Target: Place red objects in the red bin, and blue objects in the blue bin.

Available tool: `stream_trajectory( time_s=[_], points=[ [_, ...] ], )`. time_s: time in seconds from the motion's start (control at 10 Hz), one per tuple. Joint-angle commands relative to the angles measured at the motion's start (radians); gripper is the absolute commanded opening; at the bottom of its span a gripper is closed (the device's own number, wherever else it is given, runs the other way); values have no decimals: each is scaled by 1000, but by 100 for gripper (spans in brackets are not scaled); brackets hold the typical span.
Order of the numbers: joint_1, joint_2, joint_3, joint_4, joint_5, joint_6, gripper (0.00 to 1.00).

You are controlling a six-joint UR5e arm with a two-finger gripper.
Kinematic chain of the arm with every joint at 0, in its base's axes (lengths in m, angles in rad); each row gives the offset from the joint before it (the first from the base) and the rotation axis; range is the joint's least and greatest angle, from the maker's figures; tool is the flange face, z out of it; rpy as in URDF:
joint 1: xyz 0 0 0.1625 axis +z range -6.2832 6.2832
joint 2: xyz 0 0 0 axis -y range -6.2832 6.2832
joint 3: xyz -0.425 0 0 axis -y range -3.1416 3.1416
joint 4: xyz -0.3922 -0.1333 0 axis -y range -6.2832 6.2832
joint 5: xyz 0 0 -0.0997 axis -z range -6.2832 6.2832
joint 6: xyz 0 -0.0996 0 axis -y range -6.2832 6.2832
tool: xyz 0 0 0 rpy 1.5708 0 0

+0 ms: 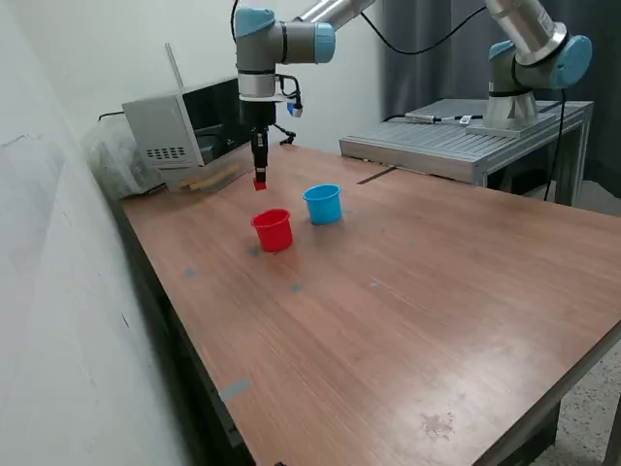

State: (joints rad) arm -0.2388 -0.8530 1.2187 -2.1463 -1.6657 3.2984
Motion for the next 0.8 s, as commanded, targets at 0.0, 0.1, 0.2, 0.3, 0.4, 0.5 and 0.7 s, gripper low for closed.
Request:
stream_trajectory(
  time_s=[0.0, 0.1, 0.2, 0.3, 0.4, 0.5, 0.7],
  points=[
    [-8, -1, 31, -6, 4, -16, 0],
    [-4, -1, 33, -13, 4, -16, 0],
    [3, 6, 33, -29, 4, -16, 0],
    [6, 18, 35, -59, 6, -16, 0],
    [7, 31, 41, -99, 10, -16, 0],
    [6, 44, 39, -109, 12, -16, 0],
    [6, 51, 39, -109, 12, -16, 0]
  ],
)
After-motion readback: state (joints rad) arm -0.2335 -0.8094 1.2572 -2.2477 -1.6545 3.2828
